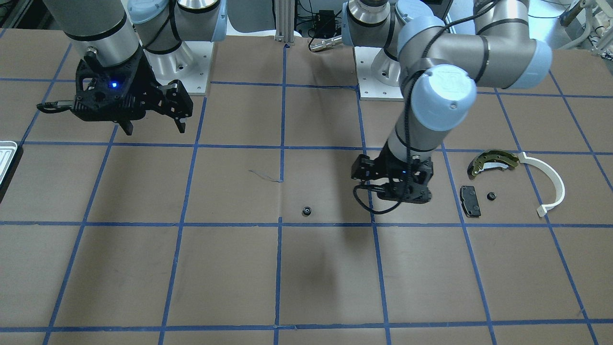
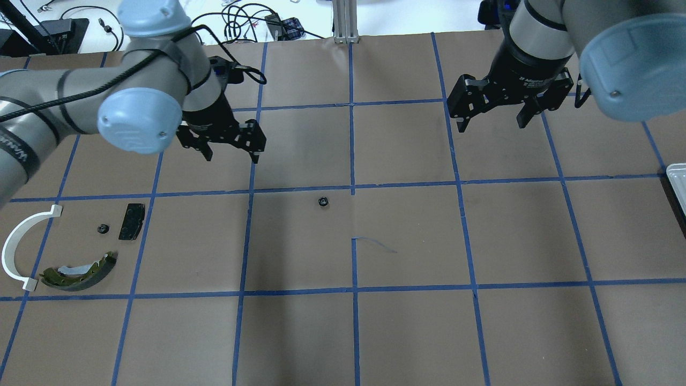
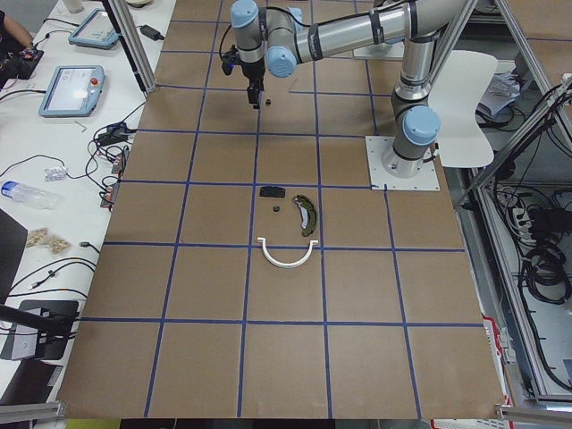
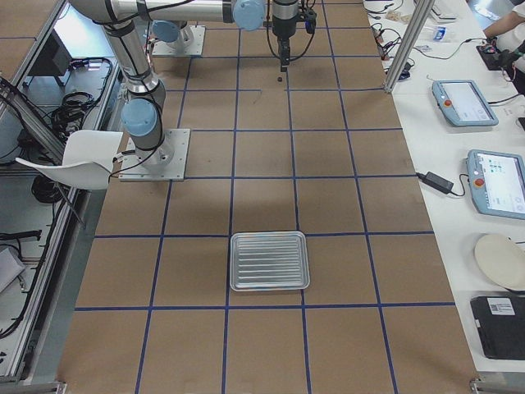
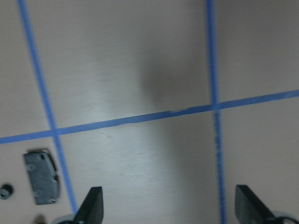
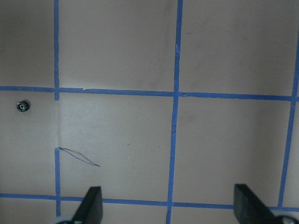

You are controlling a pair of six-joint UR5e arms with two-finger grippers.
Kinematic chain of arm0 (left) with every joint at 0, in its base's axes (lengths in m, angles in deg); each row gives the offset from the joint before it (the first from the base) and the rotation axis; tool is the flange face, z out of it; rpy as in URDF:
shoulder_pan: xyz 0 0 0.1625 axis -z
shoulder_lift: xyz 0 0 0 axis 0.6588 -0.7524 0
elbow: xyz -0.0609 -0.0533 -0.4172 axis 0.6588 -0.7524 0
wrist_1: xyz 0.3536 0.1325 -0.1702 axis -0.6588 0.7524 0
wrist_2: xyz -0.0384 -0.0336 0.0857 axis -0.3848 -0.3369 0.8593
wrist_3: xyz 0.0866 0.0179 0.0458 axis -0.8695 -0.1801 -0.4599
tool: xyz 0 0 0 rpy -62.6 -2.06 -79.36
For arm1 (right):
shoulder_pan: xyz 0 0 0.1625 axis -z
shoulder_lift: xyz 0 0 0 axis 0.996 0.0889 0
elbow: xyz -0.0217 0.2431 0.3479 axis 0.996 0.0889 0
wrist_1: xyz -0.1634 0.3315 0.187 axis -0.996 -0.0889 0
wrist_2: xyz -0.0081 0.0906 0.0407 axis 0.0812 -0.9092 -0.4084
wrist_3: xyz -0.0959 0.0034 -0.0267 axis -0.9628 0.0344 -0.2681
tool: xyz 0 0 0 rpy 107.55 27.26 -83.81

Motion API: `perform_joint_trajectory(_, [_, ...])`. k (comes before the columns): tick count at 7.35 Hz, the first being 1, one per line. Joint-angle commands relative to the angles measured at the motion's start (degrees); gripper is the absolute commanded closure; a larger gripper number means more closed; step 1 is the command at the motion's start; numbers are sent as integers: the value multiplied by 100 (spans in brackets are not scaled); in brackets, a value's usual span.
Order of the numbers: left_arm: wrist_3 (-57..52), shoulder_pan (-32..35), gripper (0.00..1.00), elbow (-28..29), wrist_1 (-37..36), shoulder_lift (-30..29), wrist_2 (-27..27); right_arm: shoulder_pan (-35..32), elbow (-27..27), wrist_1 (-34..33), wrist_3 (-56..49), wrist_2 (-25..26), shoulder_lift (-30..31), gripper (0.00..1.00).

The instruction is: Place bearing gear from tray to pile

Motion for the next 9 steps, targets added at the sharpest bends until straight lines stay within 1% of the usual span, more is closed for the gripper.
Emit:
perform_joint_trajectory(1, [495, 501, 0, -59, -433, -256, -75, 87, -114, -182, -155, 40, 2, 0])
perform_joint_trajectory(2, [905, 580, 0, -68, -460, -353, -240, 114, -123, -174, -156, 31, 11, 0])
perform_joint_trajectory(3, [988, 737, 0, -68, -469, -468, -233, 114, -123, -104, -148, 23, 2, 0])
perform_joint_trajectory(5, [1495, 923, 0, -94, -932, -818, -260, 105, -288, -200, -130, -30, -42, 0])
perform_joint_trajectory(6, [1524, 976, 0, -94, -961, -986, -251, 105, -455, -209, -86, -48, -68, 0])
perform_joint_trajectory(7, [1603, 1029, 0, -94, -970, -1153, -234, 105, -474, -452, -60, -65, -34, 0])
perform_joint_trajectory(8, [1821, 1038, 0, -86, -1179, -1276, -233, 122, -466, -498, -60, -57, -51, 0])
perform_joint_trajectory(9, [1823, 1055, 2, -94, -1260, -1416, -233, 131, -431, -490, -42, -30, -25, 0])
